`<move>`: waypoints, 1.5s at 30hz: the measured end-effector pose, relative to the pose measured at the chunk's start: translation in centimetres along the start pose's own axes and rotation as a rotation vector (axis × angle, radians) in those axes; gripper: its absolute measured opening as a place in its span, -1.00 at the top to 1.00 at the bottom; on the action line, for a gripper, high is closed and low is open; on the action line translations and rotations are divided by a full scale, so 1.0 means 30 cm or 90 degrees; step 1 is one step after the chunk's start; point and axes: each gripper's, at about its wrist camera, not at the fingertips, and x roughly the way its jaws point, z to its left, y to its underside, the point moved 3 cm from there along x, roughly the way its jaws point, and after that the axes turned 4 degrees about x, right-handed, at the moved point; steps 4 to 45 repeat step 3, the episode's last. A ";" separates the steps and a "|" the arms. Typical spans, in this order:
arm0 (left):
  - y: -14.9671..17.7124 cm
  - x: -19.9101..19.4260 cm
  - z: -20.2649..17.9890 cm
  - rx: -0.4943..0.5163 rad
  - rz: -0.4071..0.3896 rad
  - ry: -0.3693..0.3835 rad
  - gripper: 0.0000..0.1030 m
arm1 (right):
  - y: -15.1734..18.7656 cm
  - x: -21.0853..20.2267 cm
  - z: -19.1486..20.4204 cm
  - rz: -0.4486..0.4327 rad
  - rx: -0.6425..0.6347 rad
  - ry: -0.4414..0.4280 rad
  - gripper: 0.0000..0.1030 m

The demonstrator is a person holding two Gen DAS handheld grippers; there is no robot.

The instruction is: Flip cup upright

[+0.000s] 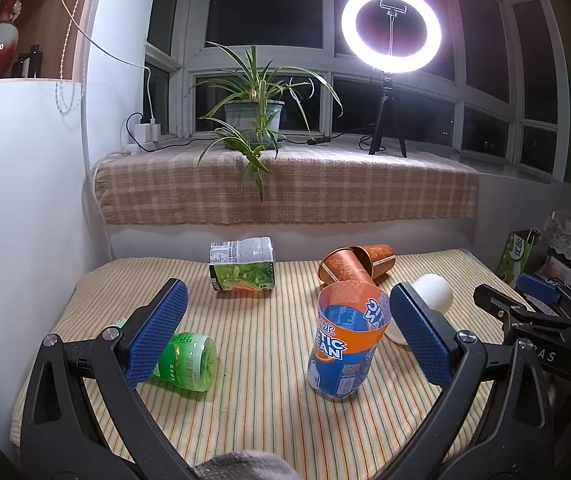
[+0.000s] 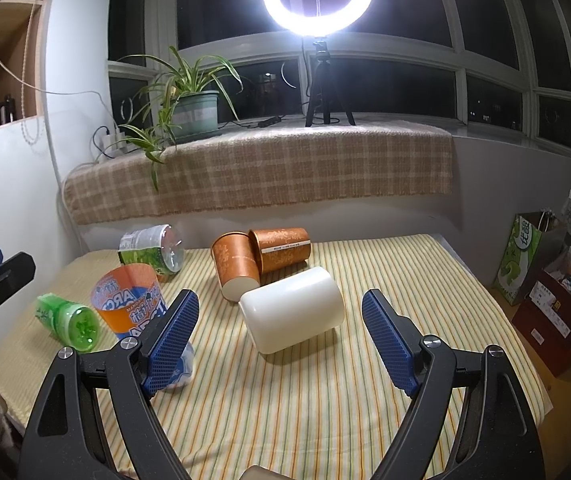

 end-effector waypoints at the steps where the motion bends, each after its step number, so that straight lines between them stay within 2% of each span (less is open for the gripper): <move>1: -0.001 -0.001 0.000 0.001 -0.001 -0.001 -0.99 | 0.000 0.000 -0.001 0.000 0.000 0.000 -0.63; 45: -0.001 0.000 0.003 0.001 0.000 -0.004 -0.99 | 0.001 -0.001 -0.002 0.000 0.002 0.000 -0.63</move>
